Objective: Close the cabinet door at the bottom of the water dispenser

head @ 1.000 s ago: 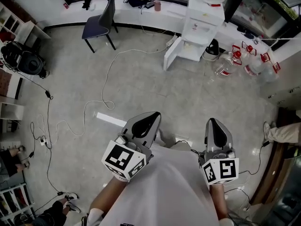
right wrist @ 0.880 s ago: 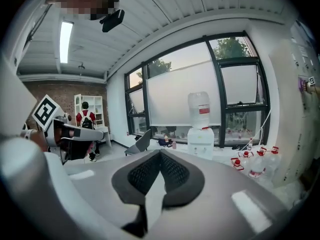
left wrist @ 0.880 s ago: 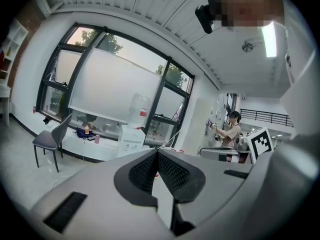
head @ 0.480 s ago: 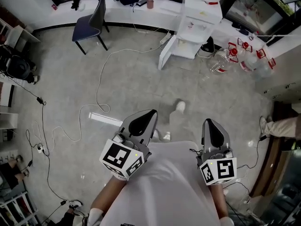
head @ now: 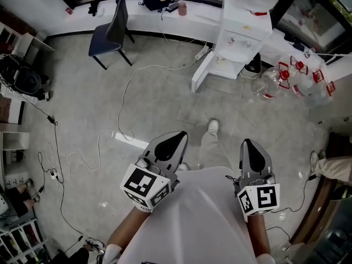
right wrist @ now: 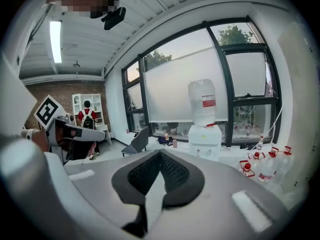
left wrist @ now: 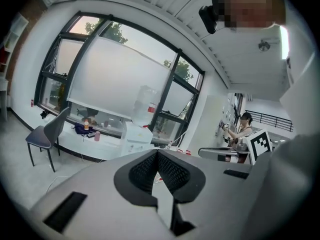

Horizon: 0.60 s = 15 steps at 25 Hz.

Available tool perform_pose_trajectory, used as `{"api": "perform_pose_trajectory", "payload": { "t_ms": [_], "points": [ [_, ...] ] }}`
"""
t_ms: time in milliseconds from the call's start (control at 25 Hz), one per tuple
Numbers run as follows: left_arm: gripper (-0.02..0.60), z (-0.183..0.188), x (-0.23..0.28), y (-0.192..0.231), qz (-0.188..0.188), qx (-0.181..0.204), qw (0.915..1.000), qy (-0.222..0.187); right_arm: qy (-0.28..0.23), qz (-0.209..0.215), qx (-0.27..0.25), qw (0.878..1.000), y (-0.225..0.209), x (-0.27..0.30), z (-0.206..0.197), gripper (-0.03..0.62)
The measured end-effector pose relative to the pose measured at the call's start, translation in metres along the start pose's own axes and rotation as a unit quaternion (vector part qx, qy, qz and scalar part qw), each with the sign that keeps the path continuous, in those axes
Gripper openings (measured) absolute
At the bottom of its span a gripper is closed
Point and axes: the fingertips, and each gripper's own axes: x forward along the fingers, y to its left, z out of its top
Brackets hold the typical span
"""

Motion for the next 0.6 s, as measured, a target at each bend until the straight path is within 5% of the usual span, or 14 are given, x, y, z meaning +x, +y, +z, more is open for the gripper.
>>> {"api": "perform_pose_trajectory", "payload": {
  "t_ms": [320,600],
  "points": [
    [0.006,0.068,0.124,0.027,0.040,0.007,0.9991,0.013,0.011,0.056,-0.021,0.998,-0.094,0.111,0.054,0.009],
    [0.006,0.088,0.206,0.046,0.082,-0.011,0.9963,0.025,0.012,0.084,-0.014,0.996,-0.161,0.182,0.083,0.009]
  ]
}}
